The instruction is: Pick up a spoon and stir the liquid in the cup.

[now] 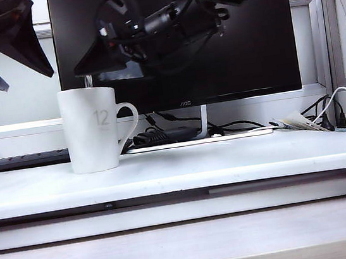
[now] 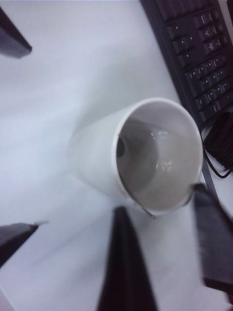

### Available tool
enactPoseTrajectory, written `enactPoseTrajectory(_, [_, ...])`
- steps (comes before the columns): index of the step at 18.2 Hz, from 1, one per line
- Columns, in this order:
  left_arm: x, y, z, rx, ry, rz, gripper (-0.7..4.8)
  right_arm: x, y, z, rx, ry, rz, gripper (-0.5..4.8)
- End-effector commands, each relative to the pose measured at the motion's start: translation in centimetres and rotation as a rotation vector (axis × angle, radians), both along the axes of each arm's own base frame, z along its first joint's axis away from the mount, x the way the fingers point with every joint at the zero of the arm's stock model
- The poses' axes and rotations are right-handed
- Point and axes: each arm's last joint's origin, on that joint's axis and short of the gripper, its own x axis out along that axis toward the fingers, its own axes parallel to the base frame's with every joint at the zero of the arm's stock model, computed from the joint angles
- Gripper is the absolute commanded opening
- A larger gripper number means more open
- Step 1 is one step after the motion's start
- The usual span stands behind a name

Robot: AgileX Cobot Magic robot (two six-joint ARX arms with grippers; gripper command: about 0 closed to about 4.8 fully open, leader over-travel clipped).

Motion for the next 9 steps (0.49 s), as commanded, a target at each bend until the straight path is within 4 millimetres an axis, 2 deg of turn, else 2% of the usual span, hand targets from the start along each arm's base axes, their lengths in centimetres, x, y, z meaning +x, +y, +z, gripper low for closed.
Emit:
enactPoseTrajectory(1, [0.01,0.02,0.23,0.0,-0.02,-0.003,4.79,-0.34,0.42,0.5,0.01,-0.044,0.019,3.32])
enactPoseTrajectory(2, [0.01,0.02,0.22,0.0,-0.02,-0.004,4.79,-0.43,0.6,0.41,0.005,-0.055,0.025,3.17])
enactPoseTrajectory(3, [0.01,0.02,0.22,0.0,-0.019,-0.003,4.79,-0.49,0.72,0.31,0.003,-0.055,0.029,2.49])
enactPoseTrajectory(4, [0.01,0.02,0.22,0.0,-0.019,-0.003,4.79,-0.52,0.77,0.29,0.002,-0.055,0.029,2.38])
enactPoseTrajectory(6, [-0.01,0.03,0.19,0.001,-0.016,-0.004,4.79,-0.57,0.84,0.3,0.002,-0.056,0.03,1.08])
enactPoseTrajectory(7, [-0.01,0.03,0.19,0.001,-0.016,-0.004,4.79,-0.56,0.82,0.29,0.002,-0.056,0.029,0.97])
enactPoseTrajectory(9, [-0.02,0.03,0.17,0.002,-0.014,-0.003,4.79,-0.49,0.79,0.28,-0.004,-0.059,0.008,0.39])
